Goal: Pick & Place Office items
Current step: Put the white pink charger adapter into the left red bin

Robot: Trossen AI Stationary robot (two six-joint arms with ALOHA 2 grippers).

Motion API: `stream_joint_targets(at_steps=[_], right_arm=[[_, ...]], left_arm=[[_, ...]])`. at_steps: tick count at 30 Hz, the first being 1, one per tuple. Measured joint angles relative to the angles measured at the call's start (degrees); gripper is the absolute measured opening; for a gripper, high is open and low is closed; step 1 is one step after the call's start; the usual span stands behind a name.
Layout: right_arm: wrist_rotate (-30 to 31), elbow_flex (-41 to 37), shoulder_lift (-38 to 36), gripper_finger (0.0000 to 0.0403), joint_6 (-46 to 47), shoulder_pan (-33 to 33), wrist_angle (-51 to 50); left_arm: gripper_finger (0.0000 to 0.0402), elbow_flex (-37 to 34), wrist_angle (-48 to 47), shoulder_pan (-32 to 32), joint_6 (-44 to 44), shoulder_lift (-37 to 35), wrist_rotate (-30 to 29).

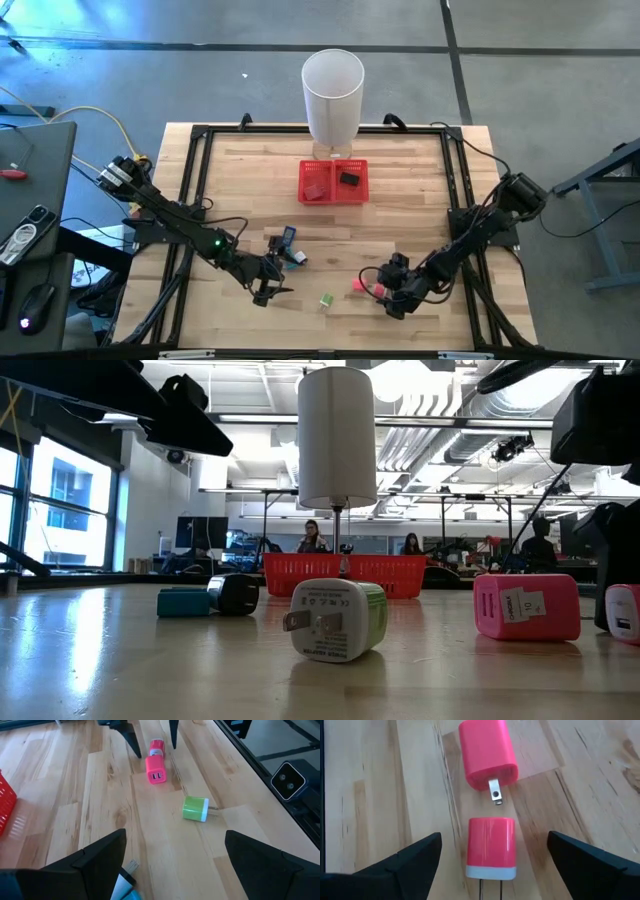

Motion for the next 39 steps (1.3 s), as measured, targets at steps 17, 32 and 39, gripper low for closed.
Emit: stream_joint_targets(at_steps=[17,32,39], right_arm=[[2.89,-0.09,0.28,0.0354,-5.50,1.35,-1.25],[4.22,-0.09,2.86,0.0295,-4.21,1.33,-1.20],[4.84,-0.12,2.89,0.0204,-4.25,1.54,-1.56]], left_arm=[[0.0332,0.02,0.01,-0.02,0.01,0.00,0.01],[0.0332,0.02,0.01,-0.37,0.01,0.00,0.01],[0.0332,0.02,0.01,-0.35,0.01,0.00,0.00]])
